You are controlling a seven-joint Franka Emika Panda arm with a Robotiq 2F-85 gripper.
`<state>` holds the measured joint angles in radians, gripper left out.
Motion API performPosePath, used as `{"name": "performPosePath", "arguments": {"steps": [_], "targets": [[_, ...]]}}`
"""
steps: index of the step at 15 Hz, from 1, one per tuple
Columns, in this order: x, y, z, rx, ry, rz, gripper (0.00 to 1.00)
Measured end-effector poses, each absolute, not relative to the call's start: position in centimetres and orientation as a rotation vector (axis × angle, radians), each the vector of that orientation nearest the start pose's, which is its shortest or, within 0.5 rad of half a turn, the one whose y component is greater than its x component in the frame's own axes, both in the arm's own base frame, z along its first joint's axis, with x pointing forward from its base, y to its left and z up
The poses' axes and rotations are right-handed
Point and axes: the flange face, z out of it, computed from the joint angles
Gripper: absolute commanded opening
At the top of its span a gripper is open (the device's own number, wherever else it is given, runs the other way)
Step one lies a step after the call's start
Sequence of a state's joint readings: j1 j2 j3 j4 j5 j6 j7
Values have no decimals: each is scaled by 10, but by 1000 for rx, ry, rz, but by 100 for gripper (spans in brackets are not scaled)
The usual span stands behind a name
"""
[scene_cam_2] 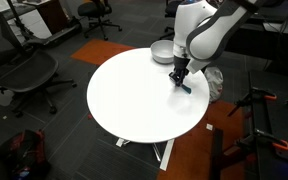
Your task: Pick up the marker from the table and put it in the bowl
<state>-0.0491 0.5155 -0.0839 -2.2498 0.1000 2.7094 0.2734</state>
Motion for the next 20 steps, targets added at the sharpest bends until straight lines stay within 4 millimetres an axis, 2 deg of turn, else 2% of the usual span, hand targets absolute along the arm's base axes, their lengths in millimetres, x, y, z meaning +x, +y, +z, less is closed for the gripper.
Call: {"name": "performPosePath", "arguments": {"steps": [2,4,9,14,17,20], "targets": [[524,-77,136,-3053,754,64,5],[529,-80,151,-3051,744,19,5],[543,-99,215,-3026,782,-160,5],[556,-133,271,-2997,857,-297,5],[570,-158,292,-2989,910,-331,5],[590,-177,301,-2990,942,-313,5]]}}
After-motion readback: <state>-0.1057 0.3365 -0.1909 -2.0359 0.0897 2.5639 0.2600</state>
